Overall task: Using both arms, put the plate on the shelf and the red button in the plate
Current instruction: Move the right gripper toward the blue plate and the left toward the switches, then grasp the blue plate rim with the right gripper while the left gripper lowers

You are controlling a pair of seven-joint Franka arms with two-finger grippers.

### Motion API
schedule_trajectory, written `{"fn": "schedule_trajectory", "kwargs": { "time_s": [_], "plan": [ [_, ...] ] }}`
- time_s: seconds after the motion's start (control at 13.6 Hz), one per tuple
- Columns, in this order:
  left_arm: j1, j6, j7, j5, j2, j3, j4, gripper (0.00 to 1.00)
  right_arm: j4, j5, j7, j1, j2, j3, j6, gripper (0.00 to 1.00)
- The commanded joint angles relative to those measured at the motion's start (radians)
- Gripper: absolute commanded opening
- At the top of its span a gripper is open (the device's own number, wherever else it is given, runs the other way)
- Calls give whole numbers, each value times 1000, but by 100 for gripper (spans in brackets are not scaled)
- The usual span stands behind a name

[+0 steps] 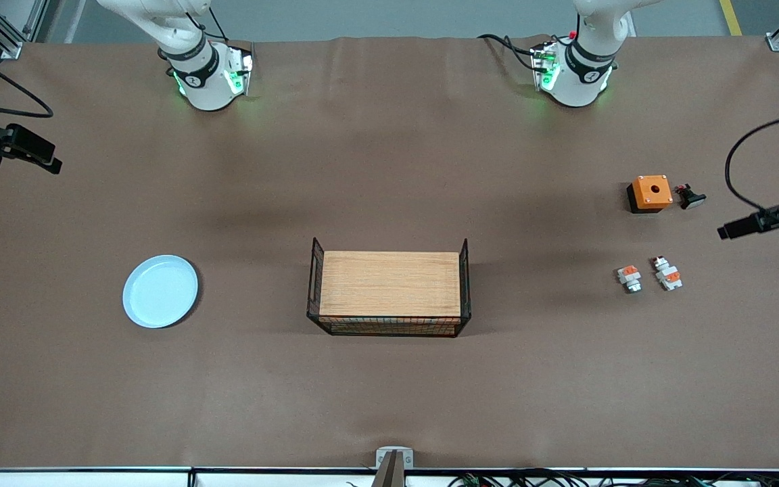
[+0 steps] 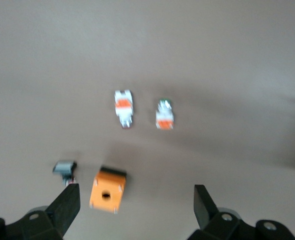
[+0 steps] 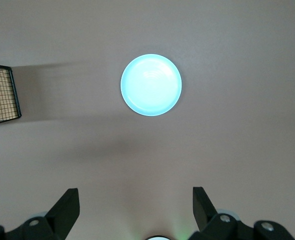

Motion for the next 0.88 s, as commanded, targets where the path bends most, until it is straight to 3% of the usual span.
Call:
{"fn": "schedule_trajectory", "kwargs": {
  "time_s": [0.0,0.22,0.52,0.81],
  "plan": [
    [53,168,68,5,63,-6,-82,100,4,2,-4,-2,14,5,-11,100],
    [55,288,68,5,153,-6,-129,100,1,-10,-5,-8,114,5,-6,100],
    [54,552,69,7,228,-5,-258,97,-8,-65,-4,-11,229,3,72,100],
    [57,589,69,7,283,-3,-264,95,-43,-67,-16,-78,375,0,277,100]
  ]
}}
